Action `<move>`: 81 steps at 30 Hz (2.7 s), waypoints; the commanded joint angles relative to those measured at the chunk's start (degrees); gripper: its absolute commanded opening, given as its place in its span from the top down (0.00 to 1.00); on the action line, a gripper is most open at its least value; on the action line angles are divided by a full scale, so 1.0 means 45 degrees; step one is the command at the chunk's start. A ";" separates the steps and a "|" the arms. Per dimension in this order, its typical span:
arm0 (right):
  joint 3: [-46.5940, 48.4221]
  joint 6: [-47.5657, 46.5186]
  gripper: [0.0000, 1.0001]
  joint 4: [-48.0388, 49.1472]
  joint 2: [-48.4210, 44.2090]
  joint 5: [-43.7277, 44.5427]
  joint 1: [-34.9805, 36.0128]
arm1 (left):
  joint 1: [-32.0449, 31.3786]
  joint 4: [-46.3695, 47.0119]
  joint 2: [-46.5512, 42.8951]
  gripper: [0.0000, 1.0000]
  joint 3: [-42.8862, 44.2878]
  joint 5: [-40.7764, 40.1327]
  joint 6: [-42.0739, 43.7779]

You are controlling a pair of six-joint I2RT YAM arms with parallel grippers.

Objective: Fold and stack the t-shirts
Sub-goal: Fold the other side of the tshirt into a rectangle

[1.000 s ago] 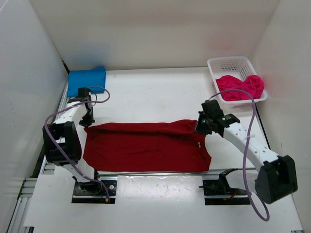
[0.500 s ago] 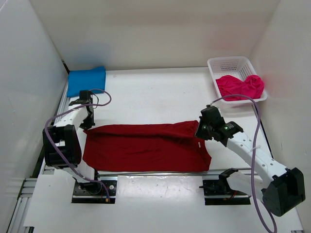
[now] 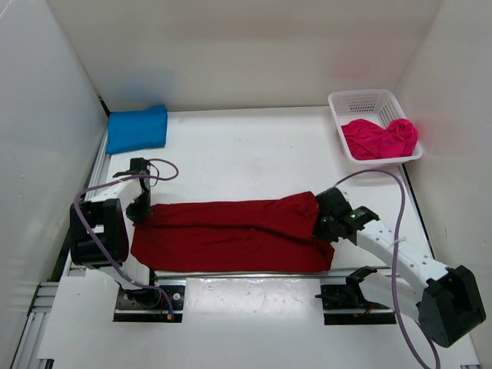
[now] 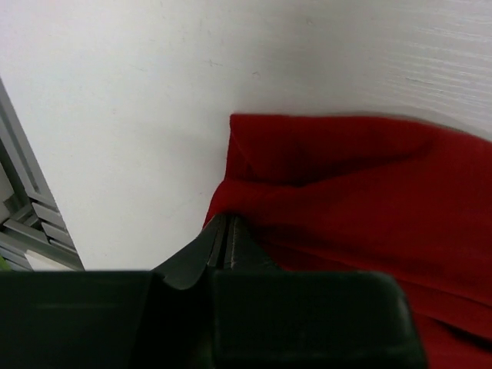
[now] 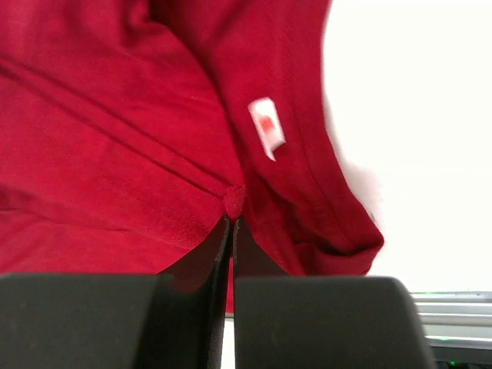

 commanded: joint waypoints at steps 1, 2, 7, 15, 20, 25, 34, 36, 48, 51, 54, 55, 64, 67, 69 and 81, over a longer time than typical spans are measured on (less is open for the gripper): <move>-0.0430 0.0264 1.00 0.0466 0.0284 -0.0151 0.0044 | -0.0026 0.0129 0.0229 0.88 0.0018 -0.0393 0.0002; -0.0605 0.0264 1.00 0.0719 0.0401 -0.0153 0.0044 | -0.0026 0.0129 0.0230 0.86 0.0018 -0.0393 0.0002; -0.0744 0.0381 1.00 0.1210 0.1026 -0.0660 0.0180 | -0.0026 0.0129 0.0230 0.83 0.0330 -0.0647 0.0002; -0.0744 0.0635 1.00 0.1210 0.0950 -0.0524 0.0297 | -0.0261 0.0129 -0.0395 0.57 0.0076 -0.0764 0.0002; -0.0744 0.0518 1.00 0.1346 0.1241 -0.0778 0.0298 | -0.0378 0.0129 -0.1193 0.25 0.0660 -0.0922 0.0002; -0.0744 0.0518 1.00 0.1638 0.1671 -0.0895 0.0298 | -0.2637 0.0129 -0.3382 0.24 0.3355 0.1357 0.0002; -0.0978 0.0770 1.00 0.1757 0.1907 -0.0758 0.0298 | -1.0239 -0.1024 0.1708 0.38 0.7669 0.7294 0.0002; -0.0978 0.1161 1.00 0.1757 0.1907 -0.0603 0.0298 | -1.0552 -0.1024 0.2939 0.41 0.8724 0.8997 0.0002; -0.1232 0.1826 1.00 0.1991 0.1672 -0.0856 -0.0053 | -1.1959 0.0049 0.6695 0.52 1.0936 0.9550 0.0002; -0.1232 0.1826 1.00 0.1991 0.1672 -0.0973 -0.0053 | -1.1960 0.0207 0.6988 0.53 1.0819 0.9372 0.0002; -0.1349 0.1826 1.00 0.1991 0.1535 -0.0973 -0.0053 | -1.1960 0.0323 0.7261 0.54 1.0936 0.8925 0.0002; -0.1349 0.1826 1.00 0.1991 0.1535 -0.0973 -0.0053 | -1.1960 0.0324 0.7377 0.54 1.0936 0.8788 0.0002; -0.1349 0.1709 1.00 0.1991 0.1419 -0.0973 -0.0053 | -1.1960 0.0597 0.7515 0.50 1.1053 0.7421 0.0002; -0.1349 0.1709 1.00 0.1991 0.1418 -0.0973 -0.0053 | -1.2077 0.0597 0.7398 0.50 1.0937 0.7283 0.0002; -0.1349 0.1709 1.00 0.1991 0.1418 -0.0973 -0.0053 | -1.2077 0.0597 0.7261 0.50 1.0683 0.7534 0.0002; -0.1349 0.1475 1.00 0.1874 0.1418 -0.0856 -0.0053 | -1.2077 0.0363 0.6500 0.58 0.9744 0.8240 0.0002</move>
